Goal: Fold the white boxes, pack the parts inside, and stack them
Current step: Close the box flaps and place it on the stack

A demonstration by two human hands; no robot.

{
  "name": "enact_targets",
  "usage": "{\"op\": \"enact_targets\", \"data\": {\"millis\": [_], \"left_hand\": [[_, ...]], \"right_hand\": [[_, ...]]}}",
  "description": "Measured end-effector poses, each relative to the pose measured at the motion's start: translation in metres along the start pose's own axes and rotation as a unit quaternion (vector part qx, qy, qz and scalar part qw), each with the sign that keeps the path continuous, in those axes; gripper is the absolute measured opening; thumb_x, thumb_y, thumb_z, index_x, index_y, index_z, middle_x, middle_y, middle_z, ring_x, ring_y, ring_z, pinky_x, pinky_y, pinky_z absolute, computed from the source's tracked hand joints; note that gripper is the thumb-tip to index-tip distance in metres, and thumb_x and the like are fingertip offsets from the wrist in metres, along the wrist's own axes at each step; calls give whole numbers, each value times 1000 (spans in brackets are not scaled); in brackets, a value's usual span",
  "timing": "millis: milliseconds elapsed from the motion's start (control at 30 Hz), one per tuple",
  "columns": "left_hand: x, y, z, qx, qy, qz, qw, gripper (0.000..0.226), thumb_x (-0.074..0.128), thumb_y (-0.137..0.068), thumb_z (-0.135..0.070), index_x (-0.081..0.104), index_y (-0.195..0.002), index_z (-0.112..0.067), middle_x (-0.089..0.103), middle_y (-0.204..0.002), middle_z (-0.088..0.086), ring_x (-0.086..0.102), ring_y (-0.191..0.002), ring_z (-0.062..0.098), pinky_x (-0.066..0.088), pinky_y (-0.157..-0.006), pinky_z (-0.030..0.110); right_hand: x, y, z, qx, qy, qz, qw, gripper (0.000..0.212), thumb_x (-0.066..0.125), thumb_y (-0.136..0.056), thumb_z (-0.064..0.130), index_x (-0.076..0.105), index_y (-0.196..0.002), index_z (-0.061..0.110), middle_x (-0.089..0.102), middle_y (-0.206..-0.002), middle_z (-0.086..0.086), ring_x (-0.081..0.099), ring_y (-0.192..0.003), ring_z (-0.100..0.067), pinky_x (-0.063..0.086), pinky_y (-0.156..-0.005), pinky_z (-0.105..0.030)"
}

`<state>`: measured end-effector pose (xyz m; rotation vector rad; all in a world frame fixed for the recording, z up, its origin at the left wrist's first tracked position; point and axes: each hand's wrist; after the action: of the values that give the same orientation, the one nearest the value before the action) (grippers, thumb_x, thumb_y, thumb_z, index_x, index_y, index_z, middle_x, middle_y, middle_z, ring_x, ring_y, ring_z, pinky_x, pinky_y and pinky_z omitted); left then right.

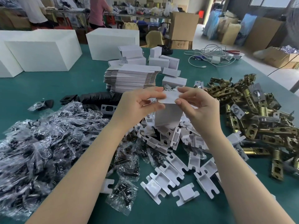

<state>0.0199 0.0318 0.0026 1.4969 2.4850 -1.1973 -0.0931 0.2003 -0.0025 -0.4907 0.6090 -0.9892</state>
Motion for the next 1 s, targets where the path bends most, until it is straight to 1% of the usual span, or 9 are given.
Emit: {"op": "enact_targets", "data": {"millis": [67, 133, 233, 300, 367, 433, 633, 867, 1000], "left_hand": [[0, 1, -2, -12, 21, 12, 1000, 26, 76, -81, -33, 69, -107, -32, 62, -119, -18, 56, -59, -5, 48, -69, 5], [2, 0, -3, -5, 11, -6, 1000, 23, 75, -83, -30, 70, -105, -31, 64, -116, -17, 56, -55, -11, 48, -65, 5], [2, -2, 0, 6, -7, -15, 1000, 24, 77, -84, -14, 72, -106, -20, 66, -111, -13, 60, -67, -16, 45, -65, 2], [0, -3, 1, 8, -19, -6, 1000, 27, 78, -83, -13, 72, -107, -21, 67, -111, -14, 64, -76, -13, 50, -68, 5], [-1, -3, 0, 10, -32, -4, 999, 30, 78, -82, -15, 71, -108, -27, 67, -111, -18, 68, -93, -3, 56, -77, 15], [0, -4, -1, 18, -34, -13, 999, 29, 77, -83, -15, 71, -109, -26, 67, -108, -21, 69, -96, 0, 55, -80, 16], [6, -6, -5, -4, -11, -53, 999, 17, 71, -91, -19, 71, -101, -33, 67, -77, -35, 59, -63, -15, 42, -61, 2], [13, -2, -1, 9, 21, -45, 999, 24, 66, -92, -5, 68, -111, -18, 64, -76, -37, 54, -64, -18, 41, -65, 1], [12, -1, -3, -5, 34, -38, 999, 22, 67, -91, -4, 70, -109, -17, 70, -102, -21, 56, -66, -17, 43, -67, 2]], "right_hand": [[-2, -1, -2, -4, 14, 10, 1000, 15, 76, -83, 20, 67, -94, 19, 68, -109, 8, 69, -103, -13, 56, -91, -32], [-4, -2, -2, -17, 37, 26, 999, 20, 77, -83, 17, 69, -101, 22, 68, -112, 7, 67, -106, -12, 56, -92, -33], [-12, -6, 0, 8, 14, 74, 997, 26, 78, -80, 23, 69, -103, 31, 67, -115, 9, 66, -111, -9, 55, -95, -34], [-17, -10, 3, 14, 16, 103, 994, 28, 76, -76, 32, 69, -103, 35, 68, -116, 9, 66, -111, -8, 55, -96, -35], [-17, -10, 5, -5, 42, 102, 994, 28, 78, -77, 27, 69, -103, 33, 68, -113, 9, 67, -108, -10, 56, -94, -37], [-14, -9, 5, -25, 62, 80, 995, 26, 79, -80, 18, 70, -103, 27, 69, -108, 12, 69, -102, -9, 57, -90, -35], [-5, -11, 10, -22, 54, 15, 998, 20, 73, -89, 17, 68, -99, 34, 69, -92, 17, 68, -78, -4, 53, -71, -16], [-5, -9, 10, -13, 27, 17, 999, 23, 74, -87, 13, 68, -95, 34, 73, -96, 5, 72, -84, -16, 55, -75, -22], [-11, -11, 9, -6, 13, 53, 999, 19, 74, -86, 11, 71, -97, 26, 73, -97, 2, 72, -88, -11, 56, -78, -22]]}}
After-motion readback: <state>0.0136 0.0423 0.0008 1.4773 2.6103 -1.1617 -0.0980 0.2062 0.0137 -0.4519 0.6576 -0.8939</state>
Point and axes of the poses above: each hand's wrist, its own y-axis away from the middle knuckle, its own x-axis out of the palm, z = x × y
